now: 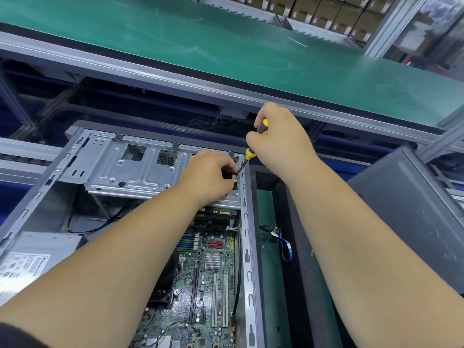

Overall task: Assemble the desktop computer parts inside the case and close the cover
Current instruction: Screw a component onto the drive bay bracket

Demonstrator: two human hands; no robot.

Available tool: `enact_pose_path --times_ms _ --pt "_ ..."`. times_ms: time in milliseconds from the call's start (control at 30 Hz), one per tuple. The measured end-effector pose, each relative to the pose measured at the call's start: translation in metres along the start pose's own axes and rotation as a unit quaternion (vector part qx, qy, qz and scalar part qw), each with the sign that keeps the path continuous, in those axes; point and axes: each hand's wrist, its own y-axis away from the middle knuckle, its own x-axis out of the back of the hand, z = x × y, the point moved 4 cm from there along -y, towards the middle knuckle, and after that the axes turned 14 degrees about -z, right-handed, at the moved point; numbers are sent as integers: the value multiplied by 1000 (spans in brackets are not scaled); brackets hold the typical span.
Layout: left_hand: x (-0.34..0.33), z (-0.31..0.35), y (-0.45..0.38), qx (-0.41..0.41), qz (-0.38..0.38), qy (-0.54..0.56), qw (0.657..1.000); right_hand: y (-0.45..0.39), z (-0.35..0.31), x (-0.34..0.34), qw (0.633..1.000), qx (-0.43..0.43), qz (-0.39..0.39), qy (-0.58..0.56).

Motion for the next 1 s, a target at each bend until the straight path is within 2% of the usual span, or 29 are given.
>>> enact_pose_path --times_ms 133,333,533,700,867,1000 --pt "-1 4 0 9 -15 -44 999 -1 0 3 996 -28 11 90" --pt "-1 2 0 10 -20 -32 999 -2 -1 3 999 12 -42 -25" --pt "0 2 1 8 -18 -28 999 -2 -4 6 993 0 -11 116" --pt "0 2 1 6 -21 -32 999 2 -9 6 997 42 -70 -7" --pt "0 2 1 5 -17 -36 999 2 -10 5 996 41 -39 65" --pt "-1 2 2 7 -10 -31 999 1 -6 5 998 40 -54 -12"
